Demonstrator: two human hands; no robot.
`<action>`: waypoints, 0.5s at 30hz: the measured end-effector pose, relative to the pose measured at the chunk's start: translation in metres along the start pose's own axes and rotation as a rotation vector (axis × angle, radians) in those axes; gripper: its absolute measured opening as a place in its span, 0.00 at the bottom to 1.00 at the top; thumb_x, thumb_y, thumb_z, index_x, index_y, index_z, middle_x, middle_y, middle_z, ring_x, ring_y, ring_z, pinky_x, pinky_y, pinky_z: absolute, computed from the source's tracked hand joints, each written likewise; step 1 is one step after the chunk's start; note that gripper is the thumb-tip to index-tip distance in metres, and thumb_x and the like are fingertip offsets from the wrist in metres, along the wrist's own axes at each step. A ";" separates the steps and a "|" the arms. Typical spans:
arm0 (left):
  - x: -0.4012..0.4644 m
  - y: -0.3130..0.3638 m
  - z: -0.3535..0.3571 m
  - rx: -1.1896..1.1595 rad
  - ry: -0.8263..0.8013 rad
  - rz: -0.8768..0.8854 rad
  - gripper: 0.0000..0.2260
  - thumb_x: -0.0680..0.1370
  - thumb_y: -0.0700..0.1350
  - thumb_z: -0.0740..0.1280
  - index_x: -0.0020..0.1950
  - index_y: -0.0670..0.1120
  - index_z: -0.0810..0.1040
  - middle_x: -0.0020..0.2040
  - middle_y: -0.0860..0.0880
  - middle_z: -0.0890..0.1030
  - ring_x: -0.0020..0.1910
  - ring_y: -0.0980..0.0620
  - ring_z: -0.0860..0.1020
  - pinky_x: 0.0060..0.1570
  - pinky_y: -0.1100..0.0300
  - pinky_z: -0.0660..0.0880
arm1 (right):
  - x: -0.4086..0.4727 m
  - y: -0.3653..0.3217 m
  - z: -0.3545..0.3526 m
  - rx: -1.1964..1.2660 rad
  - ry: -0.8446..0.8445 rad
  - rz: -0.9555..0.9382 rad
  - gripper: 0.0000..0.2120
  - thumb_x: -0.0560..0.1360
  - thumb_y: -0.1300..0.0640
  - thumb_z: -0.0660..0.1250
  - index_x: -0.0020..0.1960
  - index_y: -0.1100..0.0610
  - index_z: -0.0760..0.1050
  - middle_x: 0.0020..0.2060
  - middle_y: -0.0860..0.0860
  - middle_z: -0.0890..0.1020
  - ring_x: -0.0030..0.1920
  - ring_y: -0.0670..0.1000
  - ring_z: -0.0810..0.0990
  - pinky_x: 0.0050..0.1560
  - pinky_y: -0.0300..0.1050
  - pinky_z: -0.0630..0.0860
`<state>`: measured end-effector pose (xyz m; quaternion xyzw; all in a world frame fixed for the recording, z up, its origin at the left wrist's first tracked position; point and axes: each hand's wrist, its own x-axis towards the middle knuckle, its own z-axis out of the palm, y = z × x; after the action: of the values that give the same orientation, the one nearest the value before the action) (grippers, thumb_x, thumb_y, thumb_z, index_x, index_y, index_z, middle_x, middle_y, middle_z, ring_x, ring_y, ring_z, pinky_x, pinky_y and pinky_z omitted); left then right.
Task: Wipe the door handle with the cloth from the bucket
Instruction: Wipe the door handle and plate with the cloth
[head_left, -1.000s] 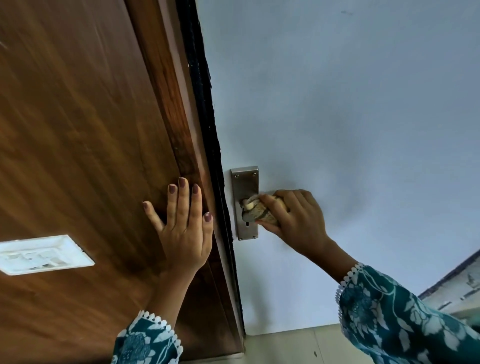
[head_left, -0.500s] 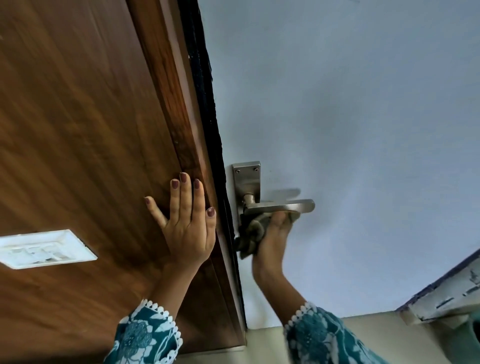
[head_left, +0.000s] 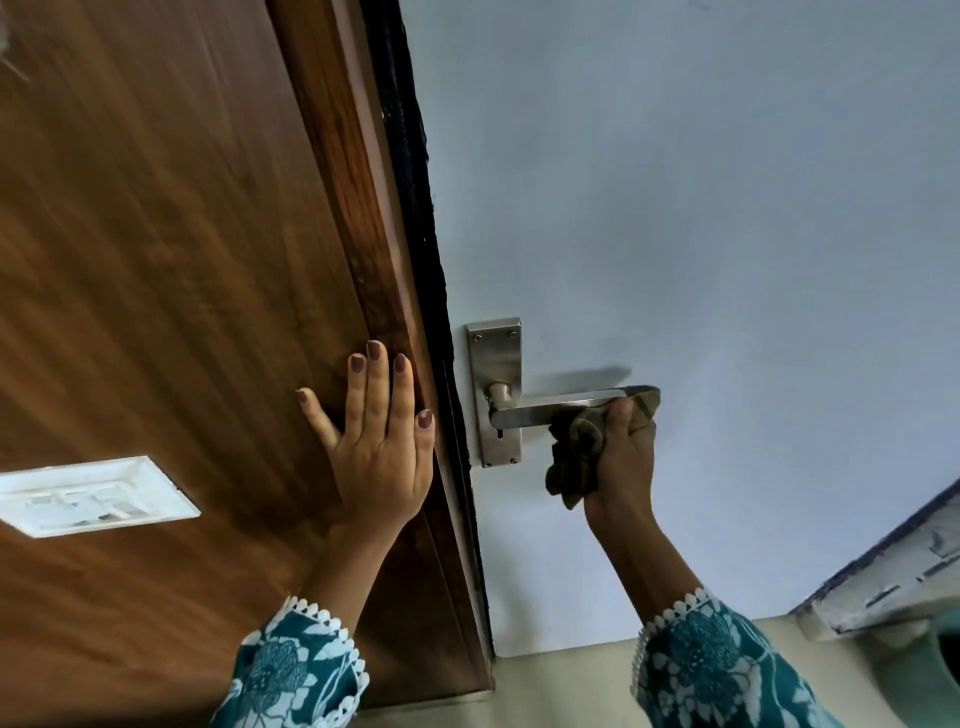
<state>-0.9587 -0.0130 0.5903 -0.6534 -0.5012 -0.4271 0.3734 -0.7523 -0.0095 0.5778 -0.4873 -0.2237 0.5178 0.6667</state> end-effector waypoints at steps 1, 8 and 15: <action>0.000 0.000 0.000 -0.003 0.000 -0.001 0.25 0.82 0.49 0.50 0.78 0.48 0.47 0.80 0.53 0.44 0.78 0.52 0.47 0.72 0.42 0.37 | 0.000 -0.003 -0.001 -0.018 0.005 -0.012 0.15 0.80 0.47 0.53 0.61 0.56 0.63 0.51 0.68 0.77 0.38 0.59 0.78 0.32 0.49 0.76; 0.001 0.001 -0.003 -0.014 -0.027 -0.008 0.25 0.83 0.49 0.50 0.78 0.48 0.48 0.80 0.53 0.44 0.78 0.52 0.48 0.73 0.42 0.37 | 0.001 -0.015 -0.011 -0.327 -0.002 -0.124 0.10 0.79 0.44 0.53 0.54 0.49 0.63 0.42 0.62 0.78 0.31 0.56 0.74 0.23 0.40 0.69; 0.003 0.010 -0.014 -0.102 -0.088 -0.063 0.27 0.81 0.48 0.52 0.78 0.47 0.45 0.79 0.51 0.42 0.78 0.51 0.46 0.73 0.41 0.38 | 0.001 -0.059 -0.033 -0.548 0.003 -0.337 0.09 0.78 0.46 0.55 0.53 0.50 0.64 0.47 0.61 0.81 0.37 0.59 0.79 0.30 0.43 0.73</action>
<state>-0.9505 -0.0265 0.5978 -0.6734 -0.5152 -0.4346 0.3038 -0.6977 -0.0214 0.6159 -0.6054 -0.4314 0.3200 0.5873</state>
